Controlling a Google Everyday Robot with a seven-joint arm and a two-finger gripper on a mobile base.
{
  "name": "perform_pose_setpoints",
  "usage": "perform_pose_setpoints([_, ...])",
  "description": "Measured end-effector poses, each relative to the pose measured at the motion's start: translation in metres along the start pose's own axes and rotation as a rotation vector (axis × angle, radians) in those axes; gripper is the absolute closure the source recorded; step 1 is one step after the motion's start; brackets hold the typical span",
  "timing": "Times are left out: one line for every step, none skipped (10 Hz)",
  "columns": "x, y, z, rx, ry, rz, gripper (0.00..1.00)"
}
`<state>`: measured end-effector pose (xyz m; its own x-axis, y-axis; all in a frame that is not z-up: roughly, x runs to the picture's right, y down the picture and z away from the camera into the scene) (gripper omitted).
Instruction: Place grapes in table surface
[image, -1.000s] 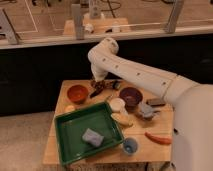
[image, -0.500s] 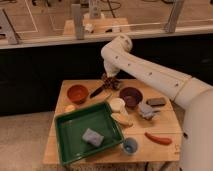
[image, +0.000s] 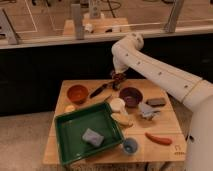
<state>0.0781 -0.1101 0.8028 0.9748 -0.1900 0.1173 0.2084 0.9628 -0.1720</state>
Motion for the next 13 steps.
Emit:
perform_pose_setpoints([0.002, 0.0, 0.0, 0.0, 0.002, 0.002, 1.0])
perform_pose_setpoints([0.004, 0.001, 0.0, 0.0, 0.003, 0.004, 1.0])
perform_pose_setpoints([0.002, 0.0, 0.0, 0.0, 0.002, 0.002, 1.0])
perform_pose_setpoints([0.0, 0.0, 0.0, 0.0, 0.001, 0.0, 1.0])
perform_pose_setpoints([0.002, 0.001, 0.001, -0.001, 0.003, 0.001, 1.0])
perform_pose_setpoints([0.009, -0.001, 0.002, 0.002, 0.026, 0.003, 1.0])
perform_pose_setpoints([0.015, -0.006, 0.005, 0.004, 0.048, 0.004, 1.0])
perform_pose_setpoints([0.025, -0.013, 0.01, 0.007, 0.074, 0.018, 1.0])
perform_pose_setpoints([0.036, -0.015, 0.014, 0.007, 0.082, 0.04, 1.0])
perform_pose_setpoints([0.056, -0.015, 0.017, 0.009, 0.093, 0.073, 1.0])
perform_pose_setpoints([0.079, -0.015, 0.021, 0.011, 0.096, 0.104, 1.0])
perform_pose_setpoints([0.103, -0.014, 0.024, 0.015, 0.095, 0.138, 1.0])
perform_pose_setpoints([0.132, -0.01, 0.026, 0.021, 0.096, 0.182, 1.0])
